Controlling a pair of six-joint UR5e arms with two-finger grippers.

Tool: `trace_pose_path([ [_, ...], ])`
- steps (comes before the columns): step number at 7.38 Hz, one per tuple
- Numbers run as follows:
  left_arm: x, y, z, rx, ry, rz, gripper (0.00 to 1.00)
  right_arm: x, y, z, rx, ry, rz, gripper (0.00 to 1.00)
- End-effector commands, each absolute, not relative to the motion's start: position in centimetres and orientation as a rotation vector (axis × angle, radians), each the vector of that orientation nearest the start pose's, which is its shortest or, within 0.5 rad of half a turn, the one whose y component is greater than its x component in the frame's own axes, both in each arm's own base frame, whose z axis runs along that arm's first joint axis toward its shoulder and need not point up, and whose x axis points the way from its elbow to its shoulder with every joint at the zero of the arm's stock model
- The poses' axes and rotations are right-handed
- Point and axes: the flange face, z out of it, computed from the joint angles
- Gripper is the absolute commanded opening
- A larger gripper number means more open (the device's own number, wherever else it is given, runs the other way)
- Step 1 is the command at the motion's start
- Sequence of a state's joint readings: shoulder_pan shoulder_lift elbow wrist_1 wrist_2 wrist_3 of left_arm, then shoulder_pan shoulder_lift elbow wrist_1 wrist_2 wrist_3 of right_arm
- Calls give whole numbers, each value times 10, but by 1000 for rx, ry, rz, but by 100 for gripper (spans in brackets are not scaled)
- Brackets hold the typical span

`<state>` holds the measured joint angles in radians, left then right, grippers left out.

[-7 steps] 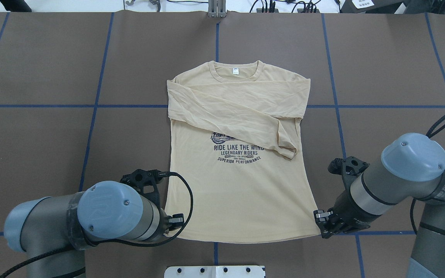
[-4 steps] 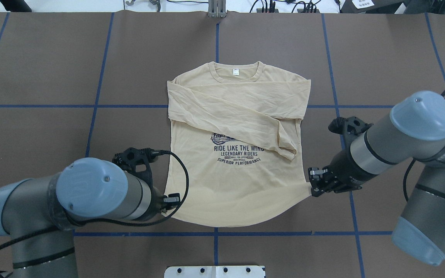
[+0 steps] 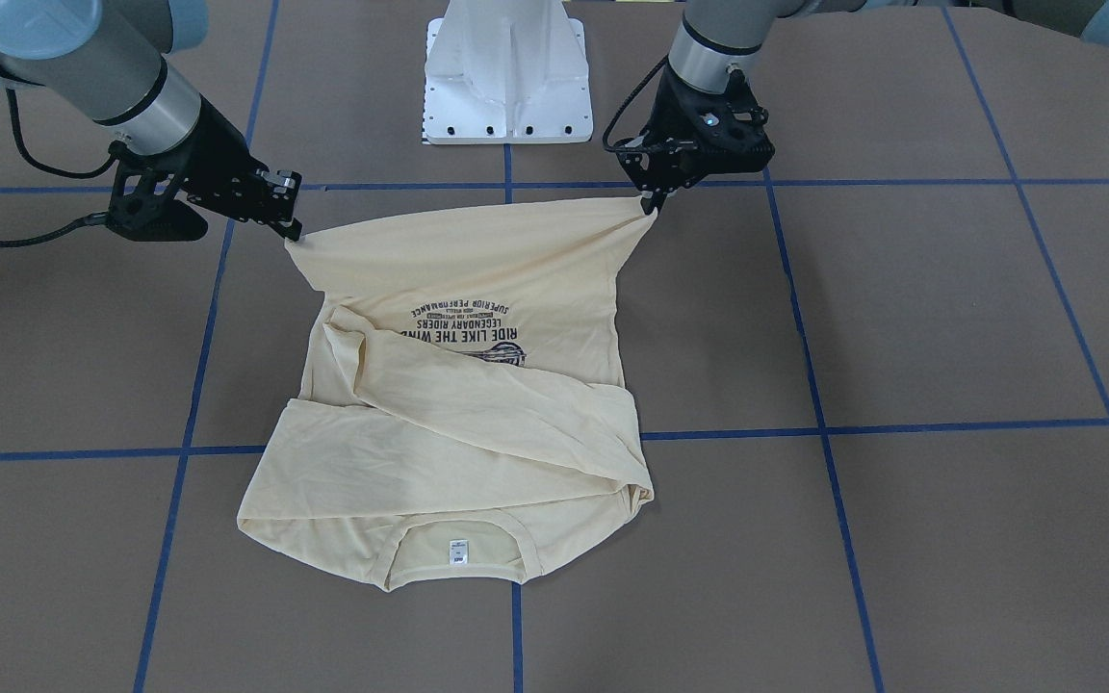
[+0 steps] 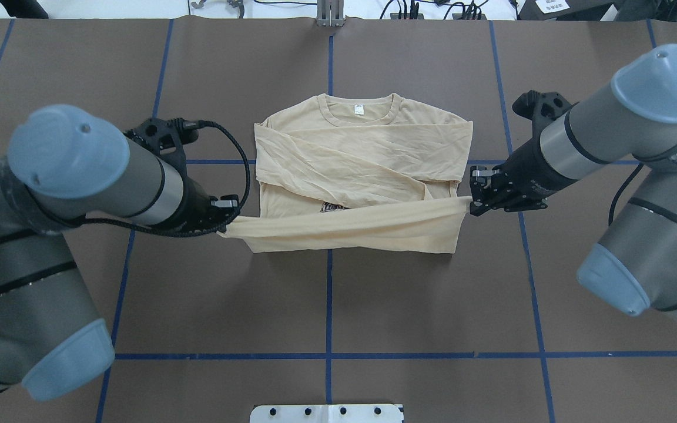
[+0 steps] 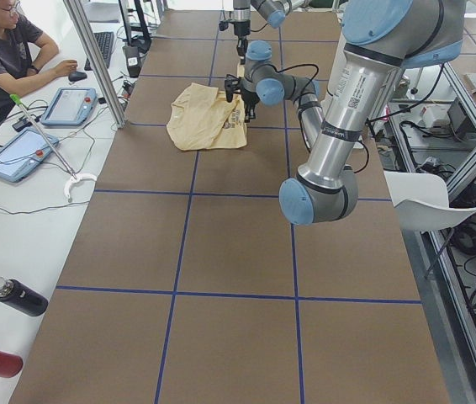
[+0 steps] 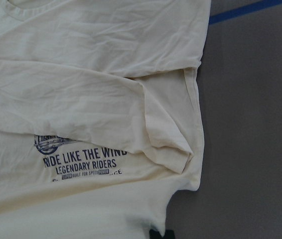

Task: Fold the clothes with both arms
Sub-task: 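Lift both hem corners and carry them away from the robot over the shirt, then lay the hem down near the collar with both grippers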

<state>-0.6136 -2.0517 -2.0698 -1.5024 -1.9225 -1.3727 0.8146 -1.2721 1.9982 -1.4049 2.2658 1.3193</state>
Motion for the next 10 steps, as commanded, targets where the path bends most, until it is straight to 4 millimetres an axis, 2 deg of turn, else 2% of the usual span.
trace_pose_path([
  [1, 404, -465, 182, 90, 977, -264, 0, -302, -491, 264, -71, -1074, 259, 0],
  [2, 418, -487, 192, 103, 988, -271, 0, -296, -517, 258, -54, -1074, 293, 0],
  [3, 412, -503, 198, 119, 994, -292, 0, -290, -535, 252, -41, -1074, 317, 0],
  [4, 400, -516, 195, 136, 997, -314, 0, -288, -560, 247, -33, -1068, 344, 0],
  [5, 406, -531, 193, 138, 988, -323, 0, -297, -585, 242, -35, -1055, 358, 0],
  [6, 419, -557, 185, 157, 1004, -332, 0, -310, -606, 236, -44, -1043, 365, 0],
  [7, 418, -577, 188, 176, 1018, -346, 0, -319, -623, 238, -32, -1050, 361, 0],
  [9, 409, -595, 192, 192, 1017, -367, 0, -321, -641, 260, -15, -1062, 367, 0],
  [10, 414, -607, 189, 193, 1016, -374, 0, -321, -643, 262, -17, -1058, 369, 0],
])
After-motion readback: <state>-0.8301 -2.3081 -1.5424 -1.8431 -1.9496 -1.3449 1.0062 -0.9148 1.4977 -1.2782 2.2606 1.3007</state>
